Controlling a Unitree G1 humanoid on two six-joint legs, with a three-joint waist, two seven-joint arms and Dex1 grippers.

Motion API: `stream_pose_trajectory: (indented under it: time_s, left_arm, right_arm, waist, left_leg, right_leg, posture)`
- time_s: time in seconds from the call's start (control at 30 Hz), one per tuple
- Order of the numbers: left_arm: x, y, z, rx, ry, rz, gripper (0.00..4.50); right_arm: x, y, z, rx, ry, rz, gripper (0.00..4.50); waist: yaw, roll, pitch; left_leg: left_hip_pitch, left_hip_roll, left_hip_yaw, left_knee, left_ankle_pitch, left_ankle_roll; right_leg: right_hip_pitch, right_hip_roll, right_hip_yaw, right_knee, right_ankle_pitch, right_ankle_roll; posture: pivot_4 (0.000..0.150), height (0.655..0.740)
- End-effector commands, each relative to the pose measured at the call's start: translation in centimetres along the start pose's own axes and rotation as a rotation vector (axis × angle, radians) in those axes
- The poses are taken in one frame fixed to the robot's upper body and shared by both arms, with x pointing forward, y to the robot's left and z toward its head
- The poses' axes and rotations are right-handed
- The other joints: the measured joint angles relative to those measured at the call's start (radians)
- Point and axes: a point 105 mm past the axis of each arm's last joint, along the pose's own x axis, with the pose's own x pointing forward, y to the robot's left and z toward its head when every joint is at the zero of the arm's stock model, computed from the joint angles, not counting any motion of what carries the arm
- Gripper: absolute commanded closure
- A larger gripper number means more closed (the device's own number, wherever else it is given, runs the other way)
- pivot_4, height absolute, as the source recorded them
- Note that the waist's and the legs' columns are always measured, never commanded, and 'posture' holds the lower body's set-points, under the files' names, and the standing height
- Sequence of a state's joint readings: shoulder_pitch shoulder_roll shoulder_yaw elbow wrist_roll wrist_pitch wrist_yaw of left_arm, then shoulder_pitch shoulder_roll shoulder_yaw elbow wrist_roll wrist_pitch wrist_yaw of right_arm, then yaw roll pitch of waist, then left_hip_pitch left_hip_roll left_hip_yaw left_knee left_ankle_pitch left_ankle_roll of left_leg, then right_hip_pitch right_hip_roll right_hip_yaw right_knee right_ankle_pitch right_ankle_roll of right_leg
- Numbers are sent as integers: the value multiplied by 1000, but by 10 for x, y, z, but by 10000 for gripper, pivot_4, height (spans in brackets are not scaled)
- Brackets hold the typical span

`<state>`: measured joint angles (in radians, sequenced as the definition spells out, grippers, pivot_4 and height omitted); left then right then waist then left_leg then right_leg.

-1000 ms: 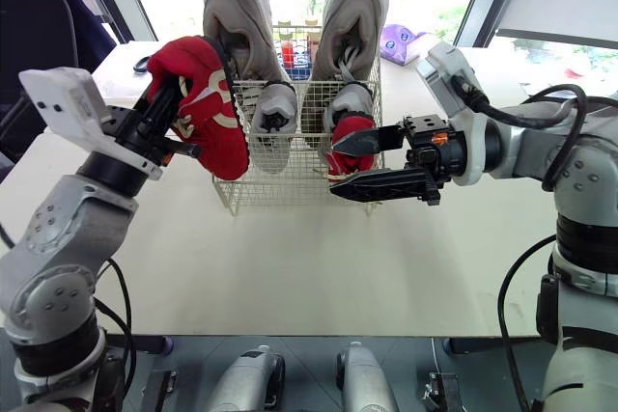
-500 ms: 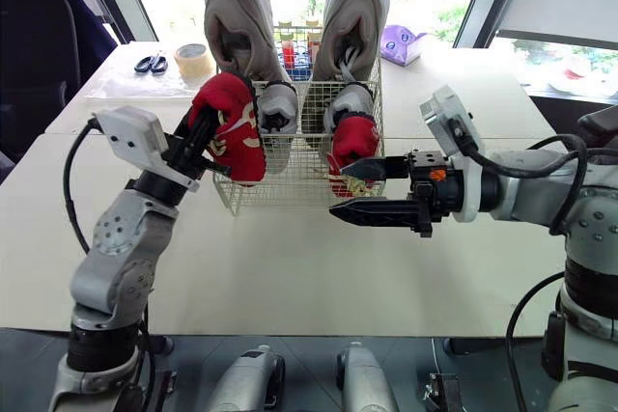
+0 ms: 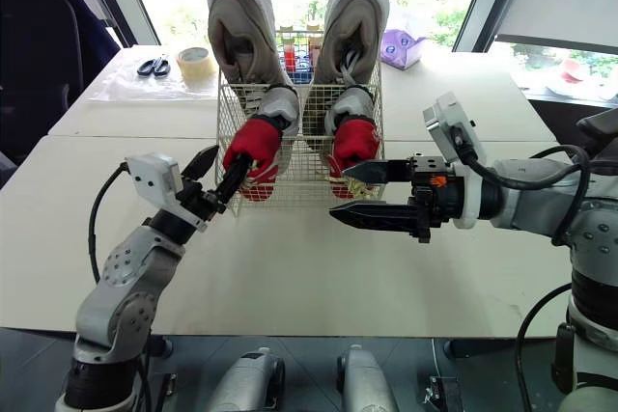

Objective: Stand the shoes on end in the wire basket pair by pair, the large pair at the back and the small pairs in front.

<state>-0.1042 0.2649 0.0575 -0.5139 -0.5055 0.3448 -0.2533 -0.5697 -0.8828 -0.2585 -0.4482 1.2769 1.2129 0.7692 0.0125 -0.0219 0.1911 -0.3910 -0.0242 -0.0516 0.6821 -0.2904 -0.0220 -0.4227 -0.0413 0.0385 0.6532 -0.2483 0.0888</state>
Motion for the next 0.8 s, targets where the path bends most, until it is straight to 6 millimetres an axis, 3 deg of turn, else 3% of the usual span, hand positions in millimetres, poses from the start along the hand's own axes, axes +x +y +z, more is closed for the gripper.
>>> stream_pose_trajectory:
  time_s: [0.03,0.3,0.4,0.47,0.57,0.67,0.8]
  left_arm:
    - [-5,-2,17,-28,-19,-2,1025]
    - [-37,7,43,-268,10,-20,1025]
    - [-70,36,62,-430,26,-30,1025]
    - [-90,59,55,-440,110,37,1025]
    - [-107,71,40,-407,223,94,1025]
    - [-119,72,20,-321,363,99,1025]
    - [-119,59,17,-321,391,-1,1025]
  right_arm:
    - [0,1,4,-34,-17,0,0]
    - [1,2,-4,-15,10,17,0]
    - [1,2,-11,5,37,24,0]
    - [-2,2,-17,31,59,26,0]
    - [-7,3,-26,63,89,18,0]
    - [-17,-1,-40,106,136,-25,0]
    - [-22,-1,-46,119,149,-39,0]
  waist:
    - [0,0,0]
    - [-5,0,0]
    - [-10,0,0]
    - [-12,2,1]
    - [-9,4,0]
    - [1,3,0]
    - [-1,3,0]
  left_leg:
    - [0,0,0,0,0,0]
    - [0,1,-1,-1,0,0]
    - [0,2,-1,-1,0,0]
    - [0,2,-1,-2,0,0]
    - [0,2,0,-2,0,0]
    - [0,1,0,-2,0,0]
    - [0,0,1,-2,-1,1]
  right_leg:
    - [0,0,0,0,0,0]
    - [0,0,0,-1,0,0]
    - [0,0,0,-1,0,0]
    - [-1,0,0,-2,0,0]
    - [0,0,0,-4,-2,-3]
    - [2,0,0,-8,-3,-4]
    - [3,-2,1,-9,-3,-5]
  posture:
    - [1500,7400]
    - [1500,7400]
    - [1500,7400]
    - [1500,7400]
    - [1500,7400]
    - [1500,7400]
    - [1500,7400]
